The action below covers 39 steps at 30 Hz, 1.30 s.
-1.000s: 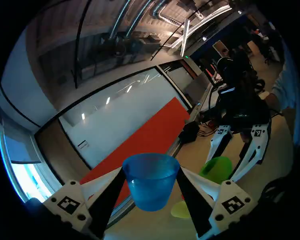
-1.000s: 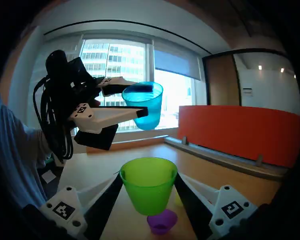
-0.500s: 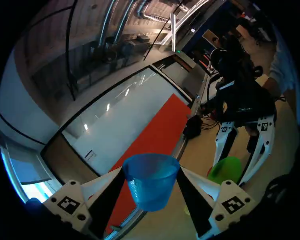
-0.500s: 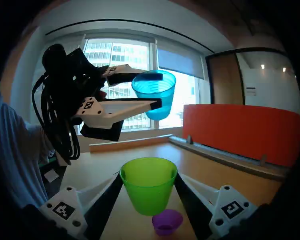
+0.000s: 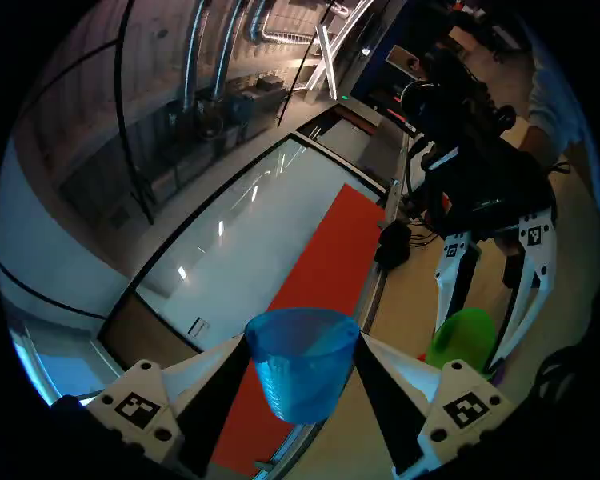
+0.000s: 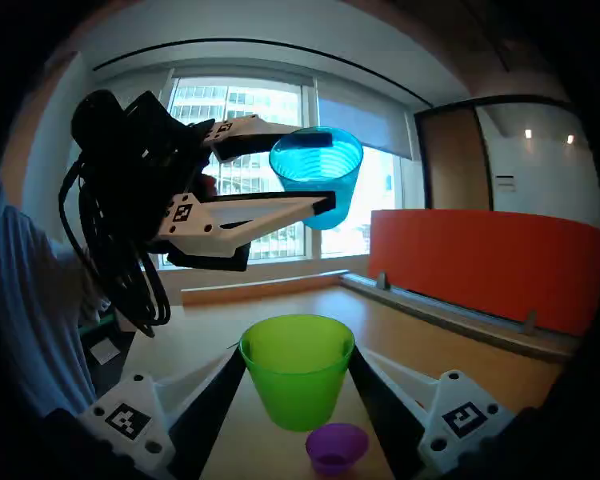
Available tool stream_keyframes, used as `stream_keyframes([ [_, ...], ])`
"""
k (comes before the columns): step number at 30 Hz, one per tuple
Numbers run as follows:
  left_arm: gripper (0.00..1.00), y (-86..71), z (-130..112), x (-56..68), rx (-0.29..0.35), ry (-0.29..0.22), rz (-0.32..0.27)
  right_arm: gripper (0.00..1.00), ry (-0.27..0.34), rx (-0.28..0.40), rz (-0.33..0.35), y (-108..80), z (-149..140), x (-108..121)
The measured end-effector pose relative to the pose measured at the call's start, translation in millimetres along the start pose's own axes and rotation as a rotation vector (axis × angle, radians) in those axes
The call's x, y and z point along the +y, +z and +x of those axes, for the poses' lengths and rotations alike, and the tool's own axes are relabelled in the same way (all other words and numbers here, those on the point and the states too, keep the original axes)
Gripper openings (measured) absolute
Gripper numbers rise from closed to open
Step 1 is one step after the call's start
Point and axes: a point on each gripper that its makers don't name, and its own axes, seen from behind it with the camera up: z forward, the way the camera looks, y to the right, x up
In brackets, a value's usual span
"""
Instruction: Pour water
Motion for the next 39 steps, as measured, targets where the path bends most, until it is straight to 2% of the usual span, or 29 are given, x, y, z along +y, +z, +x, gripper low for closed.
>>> stream_keyframes([
  [21,0.87,-2.4,12.8,-0.2,0.024,0.135,0.021,0.91,-0.007,0.001,-0.004,-1.0,2.8,2.8],
  [39,0.87,-7.7,19.2,-8.3,0.028,0.221,0.049,0.91,-0.02,0.008,-0.012,-4.1,5.1,5.3],
])
